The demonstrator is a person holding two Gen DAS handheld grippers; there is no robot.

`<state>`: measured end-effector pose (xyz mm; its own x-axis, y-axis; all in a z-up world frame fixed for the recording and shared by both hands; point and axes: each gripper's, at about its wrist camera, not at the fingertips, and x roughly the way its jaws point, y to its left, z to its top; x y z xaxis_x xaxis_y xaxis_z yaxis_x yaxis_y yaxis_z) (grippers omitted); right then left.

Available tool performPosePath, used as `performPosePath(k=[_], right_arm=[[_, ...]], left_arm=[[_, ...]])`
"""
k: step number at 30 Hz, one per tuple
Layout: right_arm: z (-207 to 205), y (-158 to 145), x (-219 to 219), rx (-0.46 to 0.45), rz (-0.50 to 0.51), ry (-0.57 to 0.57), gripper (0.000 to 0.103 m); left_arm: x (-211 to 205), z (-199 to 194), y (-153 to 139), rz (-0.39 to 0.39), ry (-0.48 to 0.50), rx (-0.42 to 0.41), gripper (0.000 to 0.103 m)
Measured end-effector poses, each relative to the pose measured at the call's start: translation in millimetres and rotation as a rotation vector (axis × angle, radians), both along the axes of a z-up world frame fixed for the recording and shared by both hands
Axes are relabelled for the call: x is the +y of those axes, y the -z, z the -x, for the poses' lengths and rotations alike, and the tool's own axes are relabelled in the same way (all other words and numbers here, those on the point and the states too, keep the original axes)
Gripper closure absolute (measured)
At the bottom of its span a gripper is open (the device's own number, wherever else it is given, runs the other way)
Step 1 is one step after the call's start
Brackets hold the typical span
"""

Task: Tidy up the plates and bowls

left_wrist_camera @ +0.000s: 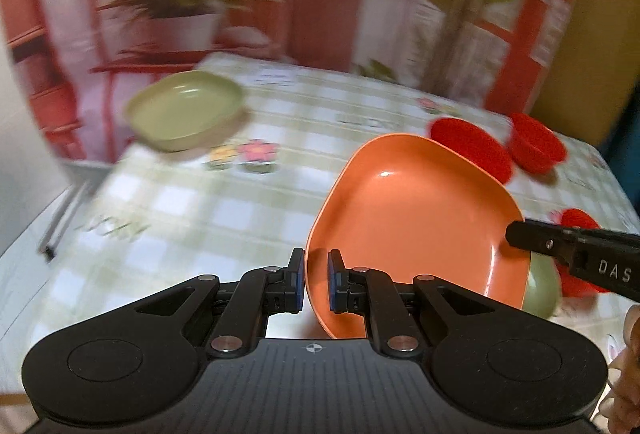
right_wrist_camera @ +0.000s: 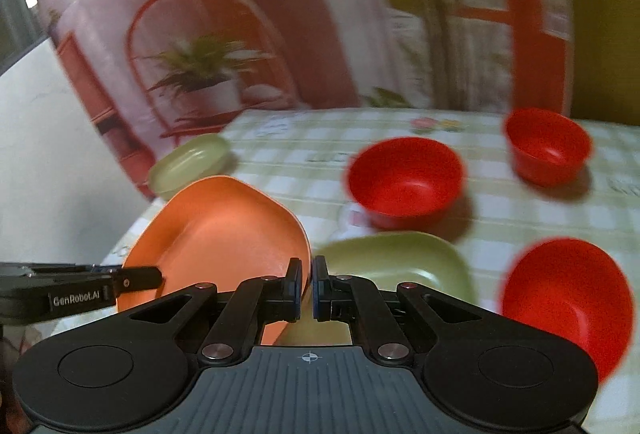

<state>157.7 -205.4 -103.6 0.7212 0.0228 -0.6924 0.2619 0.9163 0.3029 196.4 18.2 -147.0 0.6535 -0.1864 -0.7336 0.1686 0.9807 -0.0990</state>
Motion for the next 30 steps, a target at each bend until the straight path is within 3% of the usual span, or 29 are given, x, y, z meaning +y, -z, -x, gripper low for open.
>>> performPosePath(k=[13,24,30], right_arm=[[56.5,18.6,-39.6,0.059,-0.027,0.139,0.095],[61.5,26.3,-43.8,0.080,-0.054,0.143,0.092],[60.3,29.4,-44.0,0.092,-0.059,0.137,0.090]], left_arm=[[-78.1,-43.4,8.8,-0.052,0.241,0.038,0.090],[-105.0,-60.9,23.1,-0.134,0.305,0.058,0.086],[-109.5,-68.2,29.3,-0.142,0.309,0.072,0.084]])
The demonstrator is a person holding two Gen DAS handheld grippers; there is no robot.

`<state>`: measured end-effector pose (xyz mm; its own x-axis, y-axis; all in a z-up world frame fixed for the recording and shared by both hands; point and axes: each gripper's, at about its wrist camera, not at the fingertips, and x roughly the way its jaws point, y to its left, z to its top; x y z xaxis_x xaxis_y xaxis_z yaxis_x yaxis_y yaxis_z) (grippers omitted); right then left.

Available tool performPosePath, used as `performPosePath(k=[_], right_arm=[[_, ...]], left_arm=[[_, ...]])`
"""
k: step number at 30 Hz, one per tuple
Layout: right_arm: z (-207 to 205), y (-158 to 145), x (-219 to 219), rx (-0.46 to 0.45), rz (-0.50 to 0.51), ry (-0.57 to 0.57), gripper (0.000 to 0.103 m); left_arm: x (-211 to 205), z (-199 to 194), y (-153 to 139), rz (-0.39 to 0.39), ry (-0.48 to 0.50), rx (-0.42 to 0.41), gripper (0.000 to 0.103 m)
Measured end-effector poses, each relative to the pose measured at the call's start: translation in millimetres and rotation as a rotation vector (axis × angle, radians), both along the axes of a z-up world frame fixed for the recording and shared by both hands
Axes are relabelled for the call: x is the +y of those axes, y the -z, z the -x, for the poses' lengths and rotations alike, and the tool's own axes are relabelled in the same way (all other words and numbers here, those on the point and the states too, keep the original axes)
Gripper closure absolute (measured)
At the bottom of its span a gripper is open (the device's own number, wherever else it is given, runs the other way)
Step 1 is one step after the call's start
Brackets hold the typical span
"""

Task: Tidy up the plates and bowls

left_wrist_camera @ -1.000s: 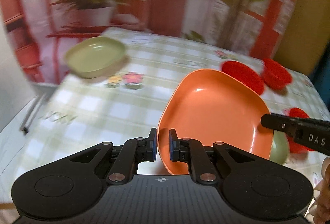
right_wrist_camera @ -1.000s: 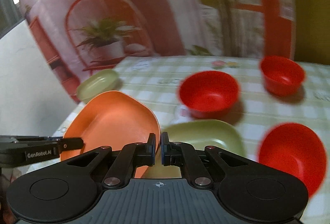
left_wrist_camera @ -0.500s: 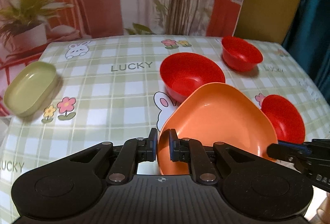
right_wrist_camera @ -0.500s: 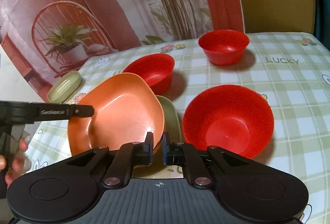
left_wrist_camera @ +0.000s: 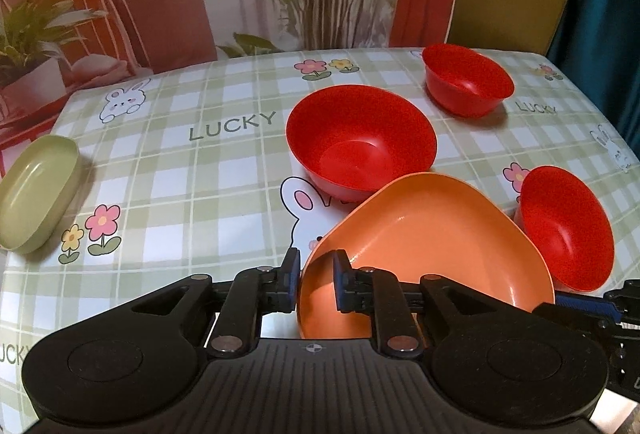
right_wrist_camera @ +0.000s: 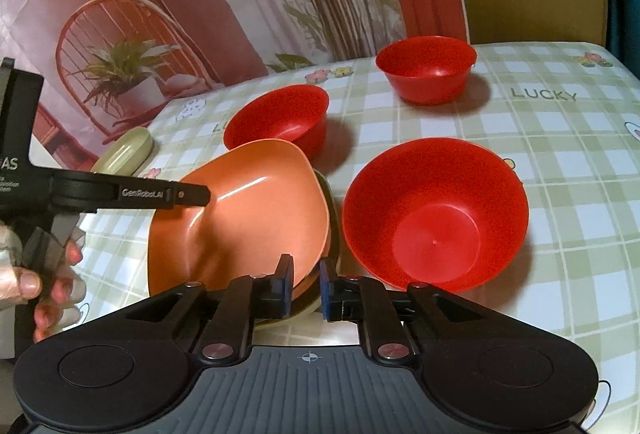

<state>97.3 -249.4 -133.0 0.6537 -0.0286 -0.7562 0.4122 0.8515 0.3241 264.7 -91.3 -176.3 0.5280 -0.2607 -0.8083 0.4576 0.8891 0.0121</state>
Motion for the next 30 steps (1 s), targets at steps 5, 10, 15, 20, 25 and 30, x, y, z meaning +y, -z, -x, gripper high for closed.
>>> performPosePath(k=[5,10,15,20,25,30], right_arm=[[0.0,1.7,0.2,0.006,0.000,0.002,0.089],[-0.6,3.9,-0.4,0.013,-0.003,-0.002,0.089],[-1.9,4.6,-0.2,0.019,0.000,-0.006,0.089],[-2.0,4.3,2.7,0.023,0.005,-0.009,0.089],[-2.0,2.1,1.6,0.017,0.010,0.001,0.086],[3.2,-5.0,-6.0,-0.032,0.023,0.039,0.085]], left_arm=[[-7.3,-1.1,3.4,-0.029,0.015,-0.016,0.082],[-11.0,-1.2,6.9,-0.048,0.019,-0.025,0.080],[-13.4,-0.3,8.3,-0.067,0.026,-0.038,0.080],[-16.6,3.8,8.4,-0.112,0.051,-0.054,0.078],[-14.8,6.6,4.6,-0.102,0.054,-0.060,0.078],[-11.7,7.4,2.4,-0.099,0.037,-0.068,0.078]])
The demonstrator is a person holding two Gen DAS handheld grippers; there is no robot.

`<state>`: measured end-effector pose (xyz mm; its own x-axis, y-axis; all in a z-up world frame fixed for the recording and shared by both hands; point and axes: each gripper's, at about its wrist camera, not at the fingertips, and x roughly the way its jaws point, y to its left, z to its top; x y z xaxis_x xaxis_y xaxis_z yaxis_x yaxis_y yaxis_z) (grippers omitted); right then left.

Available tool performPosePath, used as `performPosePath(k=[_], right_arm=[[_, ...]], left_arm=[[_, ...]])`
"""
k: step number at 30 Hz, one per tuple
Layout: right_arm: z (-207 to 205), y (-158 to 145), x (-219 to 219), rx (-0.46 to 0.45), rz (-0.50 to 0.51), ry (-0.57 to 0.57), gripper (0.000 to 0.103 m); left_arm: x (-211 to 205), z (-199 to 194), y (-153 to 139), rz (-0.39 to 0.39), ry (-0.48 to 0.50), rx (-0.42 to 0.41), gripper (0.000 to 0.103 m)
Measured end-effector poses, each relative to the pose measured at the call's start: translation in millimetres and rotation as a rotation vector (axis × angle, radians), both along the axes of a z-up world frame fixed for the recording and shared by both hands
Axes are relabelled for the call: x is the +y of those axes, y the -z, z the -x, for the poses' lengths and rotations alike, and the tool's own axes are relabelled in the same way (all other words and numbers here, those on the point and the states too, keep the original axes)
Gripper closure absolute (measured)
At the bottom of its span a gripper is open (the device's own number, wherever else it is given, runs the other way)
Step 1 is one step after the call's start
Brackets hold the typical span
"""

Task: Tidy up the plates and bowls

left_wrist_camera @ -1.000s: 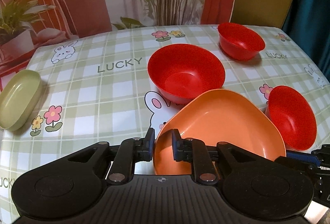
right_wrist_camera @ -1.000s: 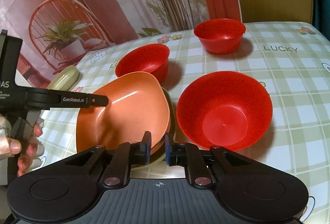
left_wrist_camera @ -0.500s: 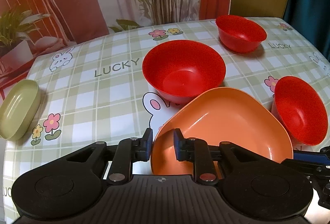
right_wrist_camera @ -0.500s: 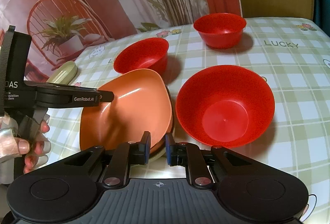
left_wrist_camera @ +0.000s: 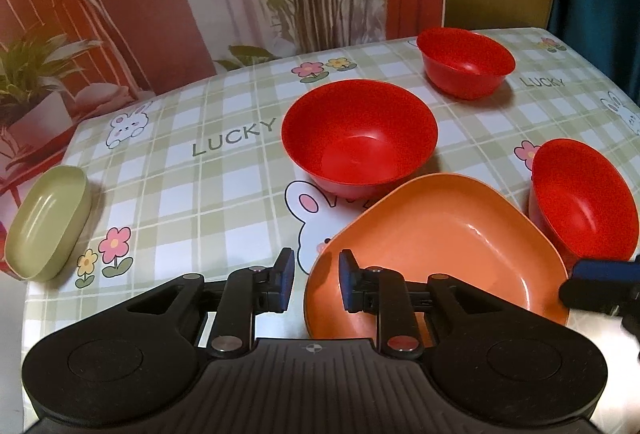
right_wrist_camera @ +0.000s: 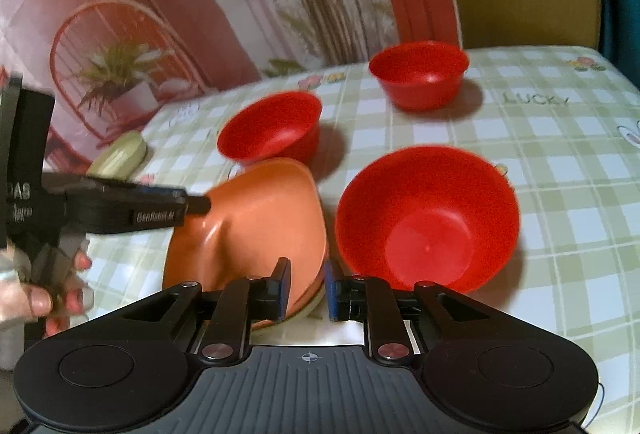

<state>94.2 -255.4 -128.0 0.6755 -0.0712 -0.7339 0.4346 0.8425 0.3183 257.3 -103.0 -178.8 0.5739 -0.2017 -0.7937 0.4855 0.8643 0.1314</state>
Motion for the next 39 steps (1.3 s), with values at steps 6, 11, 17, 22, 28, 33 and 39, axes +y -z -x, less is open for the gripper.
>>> performPosePath(k=[6,11,17,22,28,33,39], right_arm=[[-0.4,6.0,-5.9,0.007,-0.004,0.019,0.095],[-2.3,9.5,-2.9,0.014,0.004,0.007,0.099],[-1.2,6.4,-2.1,-0.002,0.007,0.011,0.099],[-2.5,-2.4,-0.1,-0.045,0.021,-0.002,0.098],[-18.1,-19.1,10.7,-0.087,0.044,-0.050,0.098],[-42.7,-41.1,21.8,-0.162,0.002,-0.075,0.096],[-96.1,-64.2,55.8,-0.237,0.032,-0.163,0.093]], left_arm=[[4.0,1.8,-1.0,0.008,-0.015,-0.005,0.078],[8.9,0.3,0.1,0.022,-0.033,-0.002,0.078],[17.3,2.1,-5.2,0.061,-0.051,-0.020,0.078],[42.0,-0.4,-21.4,0.133,-0.093,-0.071,0.078],[96.4,-16.5,-61.9,0.182,-0.185,-0.160,0.078],[141.5,-27.7,-103.5,0.131,-0.247,-0.272,0.074],[201.3,-47.2,-135.5,0.046,-0.323,-0.370,0.060]])
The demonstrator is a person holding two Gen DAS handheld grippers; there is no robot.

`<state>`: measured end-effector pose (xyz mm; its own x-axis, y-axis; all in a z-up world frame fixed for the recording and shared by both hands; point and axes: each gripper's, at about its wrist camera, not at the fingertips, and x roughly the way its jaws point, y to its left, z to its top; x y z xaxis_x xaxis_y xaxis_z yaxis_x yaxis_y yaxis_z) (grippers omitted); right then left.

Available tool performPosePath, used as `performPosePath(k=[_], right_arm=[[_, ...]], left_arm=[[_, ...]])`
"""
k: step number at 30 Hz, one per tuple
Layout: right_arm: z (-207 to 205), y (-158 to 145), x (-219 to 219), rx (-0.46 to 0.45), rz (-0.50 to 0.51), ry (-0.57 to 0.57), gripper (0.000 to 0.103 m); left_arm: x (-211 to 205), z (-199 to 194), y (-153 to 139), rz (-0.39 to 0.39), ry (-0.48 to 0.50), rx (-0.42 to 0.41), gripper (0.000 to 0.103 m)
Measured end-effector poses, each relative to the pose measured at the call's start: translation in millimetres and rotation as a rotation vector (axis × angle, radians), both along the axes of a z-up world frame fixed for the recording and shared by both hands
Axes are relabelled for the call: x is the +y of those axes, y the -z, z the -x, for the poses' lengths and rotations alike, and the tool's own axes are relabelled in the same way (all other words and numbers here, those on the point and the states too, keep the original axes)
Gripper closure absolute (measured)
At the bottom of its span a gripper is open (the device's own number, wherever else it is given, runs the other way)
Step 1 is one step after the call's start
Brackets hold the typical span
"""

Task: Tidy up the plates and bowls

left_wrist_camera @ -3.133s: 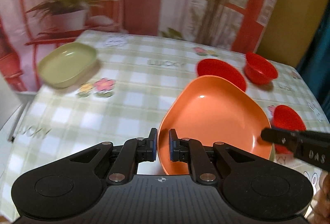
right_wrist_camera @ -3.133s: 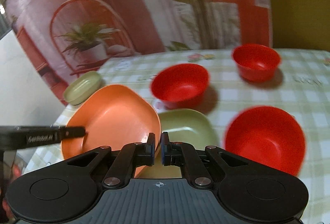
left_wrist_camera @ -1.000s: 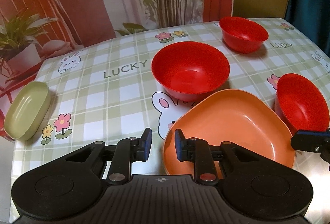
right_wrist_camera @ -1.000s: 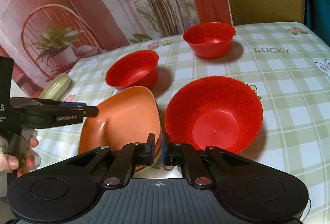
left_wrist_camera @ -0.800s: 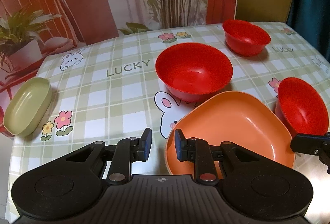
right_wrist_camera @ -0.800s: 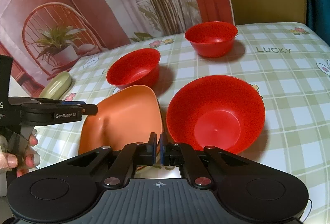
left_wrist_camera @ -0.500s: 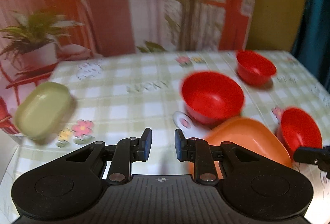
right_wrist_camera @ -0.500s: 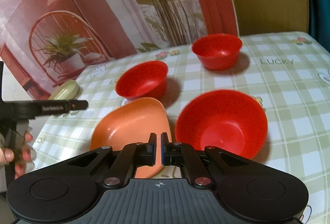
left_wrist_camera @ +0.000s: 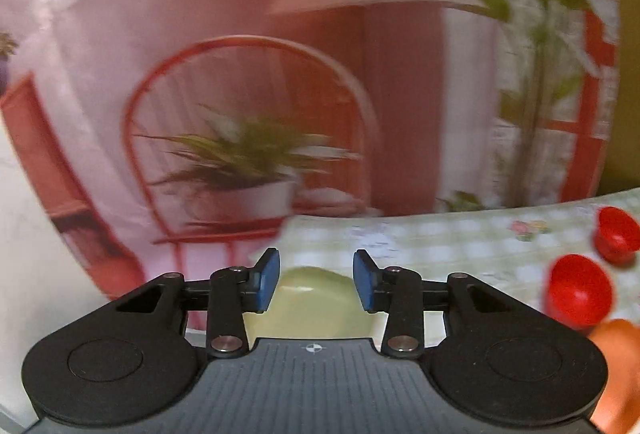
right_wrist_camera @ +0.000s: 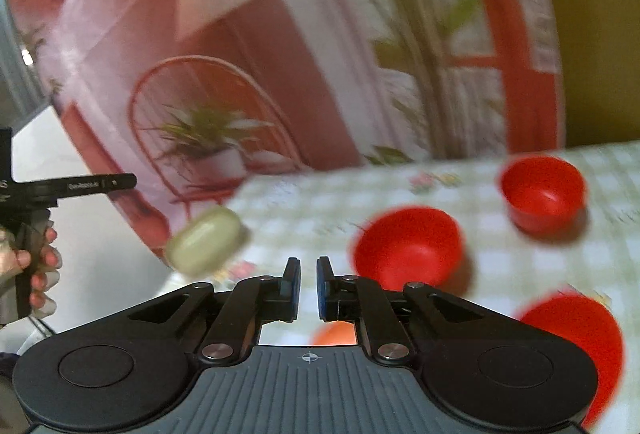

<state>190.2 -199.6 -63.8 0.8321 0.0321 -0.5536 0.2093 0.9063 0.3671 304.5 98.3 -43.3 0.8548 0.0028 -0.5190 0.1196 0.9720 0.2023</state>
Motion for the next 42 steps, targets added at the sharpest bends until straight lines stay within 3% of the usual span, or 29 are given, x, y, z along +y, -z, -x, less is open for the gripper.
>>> performPosePath(k=[6,12,15,25,34,35,36,38,42], right_arm=[[-65.7,-3.2,31.0,-0.001,0.033,-0.058,0.090],[-138.5,14.3,61.5,0.012,0.065,-0.130,0.087],[-176.7,30.5,76.7,0.042,0.136,-0.182,0.086],[-264.6,87.3,85.5,0.178,0.178,-0.191,0.085],[-301.2,120.4,95.7,0.265,0.141,-0.197,0.082],[-301.9,121.6,97.7,0.269,0.141,-0.197,0.082],[-302.6,122.8,100.0,0.274,0.144,-0.196,0.083],[-302.0,124.7,103.7,0.281,0.149,-0.199,0.089],[-294.9,122.4,106.1,0.286,0.125,-0.207,0.092]], left_arm=[[55.1,-28.8,9.2,0.001,-0.094,0.009,0.057],[90.3,-58.6,50.4,0.078,-0.171,0.040,0.050],[105.0,-72.3,74.0,0.125,-0.206,0.068,0.050],[124.5,-94.8,124.8,0.229,-0.219,0.121,0.047],[122.4,-105.3,151.0,0.292,-0.207,0.161,0.048],[121.2,-105.0,151.9,0.291,-0.205,0.163,0.052],[119.8,-104.7,152.8,0.286,-0.204,0.170,0.066],[117.8,-105.6,155.3,0.287,-0.189,0.192,0.080],[112.6,-100.5,152.5,0.274,-0.184,0.191,0.092]])
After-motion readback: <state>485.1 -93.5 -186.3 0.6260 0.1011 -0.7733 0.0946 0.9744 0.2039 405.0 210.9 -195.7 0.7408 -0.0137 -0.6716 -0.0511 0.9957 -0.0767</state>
